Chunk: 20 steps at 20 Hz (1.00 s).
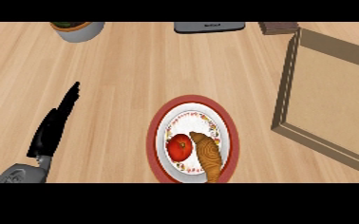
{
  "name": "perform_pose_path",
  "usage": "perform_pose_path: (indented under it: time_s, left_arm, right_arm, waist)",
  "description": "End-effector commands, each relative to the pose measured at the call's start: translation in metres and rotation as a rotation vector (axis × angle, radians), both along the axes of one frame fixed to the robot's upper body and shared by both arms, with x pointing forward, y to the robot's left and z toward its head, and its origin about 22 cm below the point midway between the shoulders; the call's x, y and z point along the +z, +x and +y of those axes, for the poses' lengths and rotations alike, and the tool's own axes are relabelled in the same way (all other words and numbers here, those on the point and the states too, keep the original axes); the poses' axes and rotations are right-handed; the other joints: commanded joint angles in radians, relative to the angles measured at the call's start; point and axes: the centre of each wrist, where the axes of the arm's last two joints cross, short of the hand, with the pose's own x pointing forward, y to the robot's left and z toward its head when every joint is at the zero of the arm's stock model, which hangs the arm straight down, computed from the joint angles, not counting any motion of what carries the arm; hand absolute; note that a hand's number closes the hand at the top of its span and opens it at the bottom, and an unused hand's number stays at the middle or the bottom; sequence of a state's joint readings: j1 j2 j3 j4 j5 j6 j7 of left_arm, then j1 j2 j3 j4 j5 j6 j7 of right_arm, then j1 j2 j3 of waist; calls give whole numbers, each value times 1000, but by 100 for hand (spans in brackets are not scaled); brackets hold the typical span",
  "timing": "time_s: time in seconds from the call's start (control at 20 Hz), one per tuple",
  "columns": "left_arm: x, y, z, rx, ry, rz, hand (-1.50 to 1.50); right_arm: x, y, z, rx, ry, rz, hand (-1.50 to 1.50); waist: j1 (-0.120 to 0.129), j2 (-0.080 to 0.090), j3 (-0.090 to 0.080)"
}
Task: Pick the croissant from the plate and place it in the cardboard box
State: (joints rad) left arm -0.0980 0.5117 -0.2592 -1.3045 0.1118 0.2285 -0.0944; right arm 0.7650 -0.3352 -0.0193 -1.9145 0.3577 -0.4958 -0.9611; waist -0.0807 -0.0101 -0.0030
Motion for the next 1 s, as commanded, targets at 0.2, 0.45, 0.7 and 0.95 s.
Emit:
perform_pose_path:
  time_s: [0.2, 0.45, 0.7, 0.95]
  left_arm:
    - [3, 9, -11, -13, 11, -2, 0]
    - [16, 15, -15, -65, 5, -27, 0]
    - [10, 16, -19, -53, 15, -14, 0]
    - [15, 13, -28, -63, 4, -20, 0]
  right_arm:
    - [30, -78, 79, -129, -161, 119, -150]
    - [46, -78, 115, -238, -230, 190, -150]
    - [57, -79, 139, -345, -258, 237, -150]
    - [51, -78, 168, -356, -266, 324, -150]
  waist:
    - [30, 11, -2]
    - [70, 18, -2]
    - [71, 23, -2]
    - [74, 17, 0]
